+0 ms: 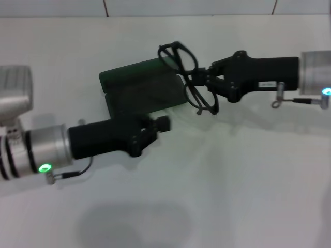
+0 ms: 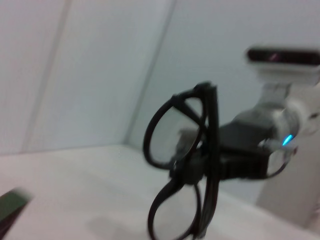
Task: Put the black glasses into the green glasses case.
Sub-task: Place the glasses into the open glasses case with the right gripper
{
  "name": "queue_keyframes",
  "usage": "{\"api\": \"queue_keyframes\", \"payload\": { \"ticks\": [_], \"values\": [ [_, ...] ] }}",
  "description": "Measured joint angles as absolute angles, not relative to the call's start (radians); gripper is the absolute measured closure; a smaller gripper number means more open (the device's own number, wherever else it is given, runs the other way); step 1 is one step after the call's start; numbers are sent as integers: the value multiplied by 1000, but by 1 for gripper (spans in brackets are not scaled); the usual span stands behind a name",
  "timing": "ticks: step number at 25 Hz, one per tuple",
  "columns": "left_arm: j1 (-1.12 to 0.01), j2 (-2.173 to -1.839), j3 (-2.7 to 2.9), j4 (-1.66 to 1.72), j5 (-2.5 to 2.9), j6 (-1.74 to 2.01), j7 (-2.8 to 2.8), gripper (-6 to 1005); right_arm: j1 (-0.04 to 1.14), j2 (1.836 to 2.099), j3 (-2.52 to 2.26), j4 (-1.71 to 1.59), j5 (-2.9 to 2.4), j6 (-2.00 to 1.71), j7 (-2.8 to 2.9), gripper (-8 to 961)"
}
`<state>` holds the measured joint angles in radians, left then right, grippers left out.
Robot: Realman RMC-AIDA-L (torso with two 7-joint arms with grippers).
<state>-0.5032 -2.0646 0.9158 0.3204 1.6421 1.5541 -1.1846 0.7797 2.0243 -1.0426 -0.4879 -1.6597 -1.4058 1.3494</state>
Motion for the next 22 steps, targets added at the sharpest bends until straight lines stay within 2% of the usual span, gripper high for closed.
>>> {"api": "queue_keyframes", "payload": {
  "ticks": [14, 22],
  "values": [
    [-394, -2052, 910, 343, 1652, 1406, -1090, 969, 840, 2026, -1620, -725, -1698, -883, 1255, 875],
    [-386, -2051, 910, 347, 1652, 1405, -1090, 968, 898, 2029, -1807, -741, -1732, -709, 1252, 869]
  ]
}}
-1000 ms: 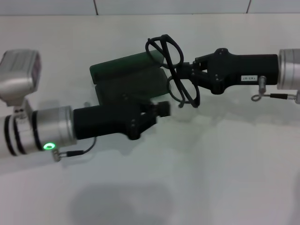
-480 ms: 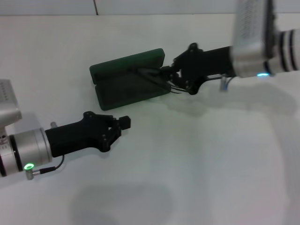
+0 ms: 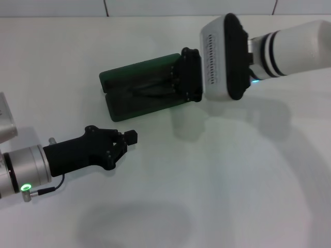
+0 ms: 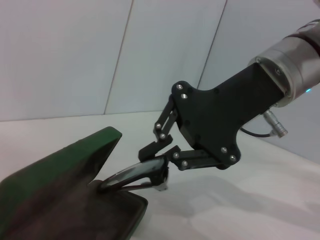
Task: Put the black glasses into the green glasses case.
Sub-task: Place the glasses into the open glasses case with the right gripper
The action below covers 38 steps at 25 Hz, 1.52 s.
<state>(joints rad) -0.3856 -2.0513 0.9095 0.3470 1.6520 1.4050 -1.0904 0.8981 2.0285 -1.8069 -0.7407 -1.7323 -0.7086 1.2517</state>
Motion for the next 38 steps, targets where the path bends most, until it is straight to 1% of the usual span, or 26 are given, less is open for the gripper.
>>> {"api": "queue_keyframes", "payload": {
  "ticks": [26, 36, 38],
  "values": [
    [-384, -2056, 916, 345, 1656, 1417, -1090, 964, 941, 2028, -2038, -753, -1647, -511, 1262, 849],
    [-383, -2056, 916, 343, 1665, 1419, -1089, 962, 942, 2028, -2045, -748, -1628, -493, 1265, 841],
    [-383, -2056, 916, 343, 1666, 1419, -1089, 962, 942, 2028, -2047, -748, -1625, -486, 1265, 786]
  ]
}}
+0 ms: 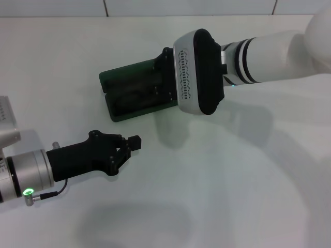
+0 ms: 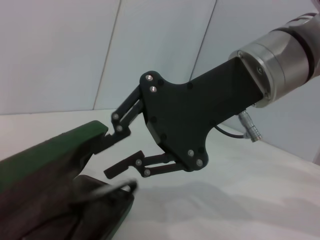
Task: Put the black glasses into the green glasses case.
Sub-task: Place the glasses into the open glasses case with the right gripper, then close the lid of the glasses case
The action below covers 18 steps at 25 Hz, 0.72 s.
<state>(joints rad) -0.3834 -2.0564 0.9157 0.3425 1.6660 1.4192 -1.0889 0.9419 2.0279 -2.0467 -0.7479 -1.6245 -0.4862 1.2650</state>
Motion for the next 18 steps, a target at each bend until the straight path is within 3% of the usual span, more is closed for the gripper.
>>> {"api": "queue_keyframes", "payload": {
  "ticks": [3, 10, 18],
  "values": [
    [-383, -2057, 916, 341, 1666, 1419, -1089, 961, 939, 2028, -2048, -750, -1620, -482, 1265, 703],
    [-379, -2053, 913, 342, 1666, 1427, -1100, 960, 883, 2028, -2003, -780, -1585, -503, 1266, 691],
    [-395, -2044, 906, 344, 1656, 1423, -1175, 959, 587, 2026, -1649, -938, -1551, -799, 1266, 692]
  ]
}}
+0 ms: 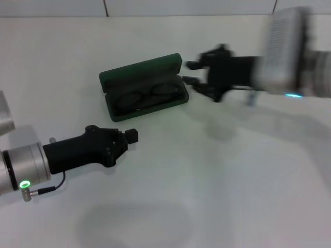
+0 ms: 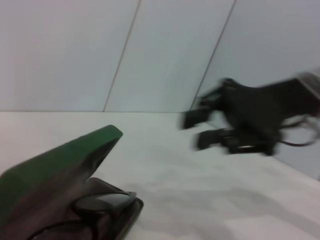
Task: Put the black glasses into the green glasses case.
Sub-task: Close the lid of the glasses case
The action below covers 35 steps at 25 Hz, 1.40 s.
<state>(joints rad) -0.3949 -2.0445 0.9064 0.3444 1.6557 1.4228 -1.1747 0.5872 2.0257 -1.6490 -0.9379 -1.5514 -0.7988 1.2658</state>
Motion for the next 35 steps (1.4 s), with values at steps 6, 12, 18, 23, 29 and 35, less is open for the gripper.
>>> {"api": "queue_keyframes", "payload": {
  "ticks": [6, 12, 18, 23, 29, 35],
  "values": [
    [-429, -2035, 905, 345, 1655, 1389, -1259, 958, 464, 2010, -1255, -793, -1459, -1195, 1255, 693],
    [-479, -2028, 912, 345, 1672, 1358, -1334, 957, 457, 1967, -1116, -565, -1484, -1357, 1185, 675],
    [-510, -2056, 914, 345, 1716, 1304, -1381, 956, 457, 1969, -1120, -513, -1487, -1371, 1133, 626],
    [-552, -2086, 915, 336, 1740, 1171, -1431, 956, 445, 1974, -1124, -510, -1487, -1420, 1082, 548],
    [-577, -2091, 918, 327, 1746, 1110, -1454, 955, 428, 1988, -1128, -511, -1534, -1432, 1068, 471],
    [-578, -2087, 913, 334, 1739, 1099, -1478, 954, 409, 2007, -1128, -514, -1573, -1437, 1031, 473]
  ]
}}
